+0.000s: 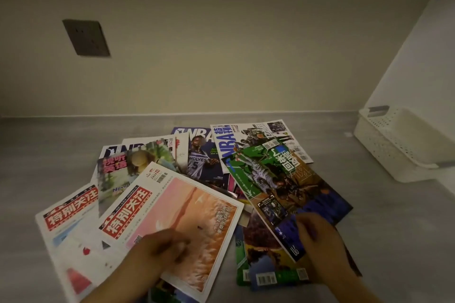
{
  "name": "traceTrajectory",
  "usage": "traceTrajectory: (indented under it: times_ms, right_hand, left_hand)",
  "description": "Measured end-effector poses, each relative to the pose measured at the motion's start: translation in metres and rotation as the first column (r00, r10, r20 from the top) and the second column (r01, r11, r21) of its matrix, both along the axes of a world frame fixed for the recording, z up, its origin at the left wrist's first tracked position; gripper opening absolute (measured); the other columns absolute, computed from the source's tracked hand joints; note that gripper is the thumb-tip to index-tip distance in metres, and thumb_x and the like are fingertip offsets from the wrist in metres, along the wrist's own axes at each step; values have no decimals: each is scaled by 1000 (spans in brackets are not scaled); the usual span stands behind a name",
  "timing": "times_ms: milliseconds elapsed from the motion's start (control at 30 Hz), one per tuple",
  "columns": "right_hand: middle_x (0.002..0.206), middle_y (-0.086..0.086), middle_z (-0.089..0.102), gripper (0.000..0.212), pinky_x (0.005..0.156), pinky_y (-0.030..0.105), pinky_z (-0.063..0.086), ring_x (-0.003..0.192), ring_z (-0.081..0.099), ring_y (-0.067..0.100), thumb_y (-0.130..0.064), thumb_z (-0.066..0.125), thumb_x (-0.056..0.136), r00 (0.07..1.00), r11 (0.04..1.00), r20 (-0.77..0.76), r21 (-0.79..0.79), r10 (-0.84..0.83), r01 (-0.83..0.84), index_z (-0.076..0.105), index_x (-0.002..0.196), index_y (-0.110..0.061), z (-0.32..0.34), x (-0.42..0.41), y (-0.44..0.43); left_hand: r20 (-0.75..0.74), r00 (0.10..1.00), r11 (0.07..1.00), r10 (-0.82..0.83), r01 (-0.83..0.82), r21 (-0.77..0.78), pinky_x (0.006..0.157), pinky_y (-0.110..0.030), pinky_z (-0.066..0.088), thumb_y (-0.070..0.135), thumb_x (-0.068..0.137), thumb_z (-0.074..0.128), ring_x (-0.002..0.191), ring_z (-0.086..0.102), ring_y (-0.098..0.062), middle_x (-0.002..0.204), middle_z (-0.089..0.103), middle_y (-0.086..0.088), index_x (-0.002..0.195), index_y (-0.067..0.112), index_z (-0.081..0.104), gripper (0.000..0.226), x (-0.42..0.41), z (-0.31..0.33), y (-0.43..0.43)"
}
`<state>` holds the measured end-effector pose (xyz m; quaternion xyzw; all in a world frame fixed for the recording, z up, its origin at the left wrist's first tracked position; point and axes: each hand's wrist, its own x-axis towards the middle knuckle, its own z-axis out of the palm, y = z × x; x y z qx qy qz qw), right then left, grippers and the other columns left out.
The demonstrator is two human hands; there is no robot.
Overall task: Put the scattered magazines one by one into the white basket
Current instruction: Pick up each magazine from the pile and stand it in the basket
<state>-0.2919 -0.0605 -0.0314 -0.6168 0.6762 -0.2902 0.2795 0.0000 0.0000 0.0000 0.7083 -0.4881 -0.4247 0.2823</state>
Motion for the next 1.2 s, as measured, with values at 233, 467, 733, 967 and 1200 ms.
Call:
traceTrajectory:
  times_ms: [233,467,733,967,1200]
  right_hand:
    - [155,5,8,63,115,38,7,142,6,25,-47,40,89,854,991,-508,118,115,-64,12,141,-26,-42,-5,-44]
    - [155,0,10,64,114,39,11,142,8,20,-57,34,87,795,990,-590,102,141,-100,10,141,-32,-52,-14,-47]
    - [83,-13,72,45,78,31,46,71,67,10,-66,45,59,708,953,-661,41,250,-299,69,90,-43,-24,-39,-60]
    - [82,-23,69,46,78,25,43,73,64,1,-69,47,45,646,860,-625,81,438,-504,64,85,-53,-26,-71,-81]
    - [99,-30,65,48,72,17,52,85,63,-8,-75,43,48,568,783,-611,142,551,-606,58,91,-60,-24,-100,-94]
  left_hand:
    - [49,964,964,-260,262,-47,75,-8,41,21,88,52,88,55,3,101,64,11,91,32,61,15,-46,-3,-66]
    - [489,812,937,-319,349,32,95,-29,36,33,88,47,116,47,-23,127,52,-7,118,14,53,37,-80,-21,-124]
    - [558,825,990,-86,9,140,108,-45,25,48,86,42,122,41,-32,128,50,-11,107,17,62,42,-112,-34,-170]
    - [-25,887,887,460,-461,-21,85,-43,41,26,86,55,87,54,-34,86,57,-16,94,4,57,24,-153,-23,-184]
    - [-315,791,842,524,-536,57,75,-40,45,-1,86,49,82,53,-30,96,51,-14,107,5,44,22,-173,-1,-200]
